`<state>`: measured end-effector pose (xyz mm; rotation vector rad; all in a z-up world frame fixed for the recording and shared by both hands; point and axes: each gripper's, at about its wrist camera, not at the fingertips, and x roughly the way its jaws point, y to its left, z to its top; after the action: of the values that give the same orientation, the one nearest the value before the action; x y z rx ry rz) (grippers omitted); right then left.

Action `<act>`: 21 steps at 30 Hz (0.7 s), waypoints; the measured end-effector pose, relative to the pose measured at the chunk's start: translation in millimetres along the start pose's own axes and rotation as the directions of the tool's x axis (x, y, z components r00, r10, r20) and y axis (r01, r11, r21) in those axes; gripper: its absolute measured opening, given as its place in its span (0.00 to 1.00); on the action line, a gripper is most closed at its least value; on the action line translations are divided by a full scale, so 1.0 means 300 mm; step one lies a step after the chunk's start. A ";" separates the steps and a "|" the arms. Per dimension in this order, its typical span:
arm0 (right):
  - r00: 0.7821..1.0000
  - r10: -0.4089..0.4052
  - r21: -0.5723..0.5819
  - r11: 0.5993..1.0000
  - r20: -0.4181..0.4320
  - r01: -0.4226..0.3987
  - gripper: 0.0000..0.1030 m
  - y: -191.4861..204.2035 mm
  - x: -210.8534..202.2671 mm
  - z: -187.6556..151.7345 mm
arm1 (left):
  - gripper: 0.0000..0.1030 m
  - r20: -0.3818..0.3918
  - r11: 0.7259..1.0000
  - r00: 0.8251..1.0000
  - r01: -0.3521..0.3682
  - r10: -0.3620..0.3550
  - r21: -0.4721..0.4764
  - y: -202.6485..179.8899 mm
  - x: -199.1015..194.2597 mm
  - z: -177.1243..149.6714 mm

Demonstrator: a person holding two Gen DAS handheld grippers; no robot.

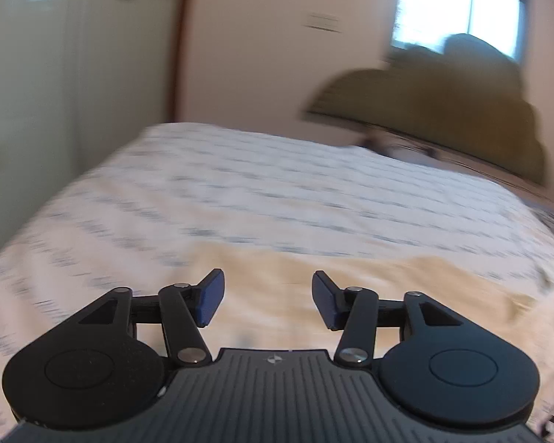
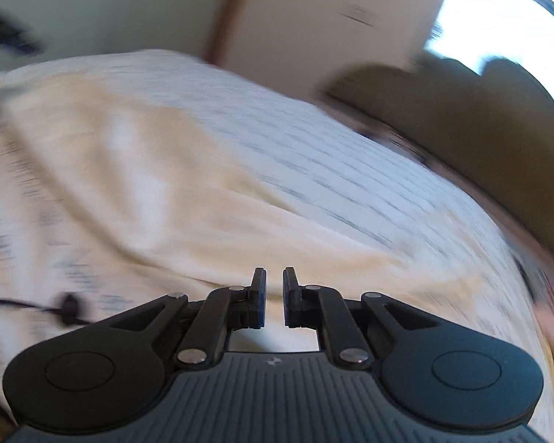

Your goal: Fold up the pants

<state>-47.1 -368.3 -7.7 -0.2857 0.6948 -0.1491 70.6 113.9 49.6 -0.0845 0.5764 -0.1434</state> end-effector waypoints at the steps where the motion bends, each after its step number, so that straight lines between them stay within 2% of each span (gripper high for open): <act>1: 0.998 -0.039 0.061 0.997 -0.043 0.041 0.09 -0.042 0.028 -0.025 | 0.58 -0.026 0.997 0.998 0.064 -0.063 0.037 -0.067 0.035 0.004; 3: 0.986 -0.056 0.145 0.986 -0.159 0.079 0.09 -0.108 0.075 -0.112 | 0.59 -0.079 0.979 0.981 0.182 -0.175 0.097 -0.201 0.105 -0.003; 4: 0.982 -0.052 0.161 0.983 -0.180 0.082 0.09 -0.122 0.078 -0.148 | 0.59 -0.104 0.965 0.970 0.232 -0.220 0.123 -0.267 0.138 -0.021; 6: 0.986 -0.045 0.204 0.976 -0.158 0.077 0.09 -0.147 0.037 -0.185 | 0.59 -0.159 0.936 0.947 0.307 -0.281 0.173 -0.393 0.196 -0.052; 8: 0.983 -0.085 0.235 0.964 -0.160 0.122 0.09 -0.172 0.007 -0.178 | 0.59 -0.212 0.908 0.926 0.355 -0.311 0.222 -0.497 0.262 -0.073; 10: 0.984 -0.122 0.236 0.960 -0.127 0.149 0.09 -0.187 -0.007 -0.138 | 0.59 -0.270 0.880 0.907 0.394 -0.324 0.267 -0.580 0.346 -0.097; 12: 0.987 -0.137 0.256 0.955 -0.079 0.153 0.09 -0.212 0.007 -0.079 | 0.59 -0.320 0.868 0.897 0.400 -0.305 0.294 -0.651 0.417 -0.120; 14: 0.989 -0.145 0.258 0.955 -0.030 0.147 0.10 -0.227 0.052 0.013 | 0.59 -0.341 0.861 0.893 0.402 -0.293 0.311 -0.690 0.475 -0.132; 15: 0.990 -0.144 0.250 0.958 -0.015 0.143 0.10 -0.230 0.083 0.057 | 0.59 -0.339 0.862 0.897 0.393 -0.283 0.321 -0.704 0.499 -0.134; 16: 0.990 -0.144 0.246 0.959 -0.006 0.141 0.15 -0.238 0.128 0.106 | 0.59 -0.333 0.863 0.903 0.381 -0.270 0.332 -0.718 0.523 -0.135; 19: 0.990 -0.135 0.292 0.946 -0.034 0.139 0.40 -0.276 0.298 0.227 | 0.60 -0.306 0.869 0.917 0.358 -0.257 0.342 -0.732 0.561 -0.123; 21: 0.981 -0.165 0.277 0.942 -0.101 0.187 0.43 -0.293 0.436 0.280 | 0.60 -0.272 0.880 0.928 0.338 -0.253 0.335 -0.728 0.579 -0.116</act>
<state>103.4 -464.4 1.2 -0.0642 0.7134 -0.4302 171.2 -130.6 -46.4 0.2223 0.7469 -0.5690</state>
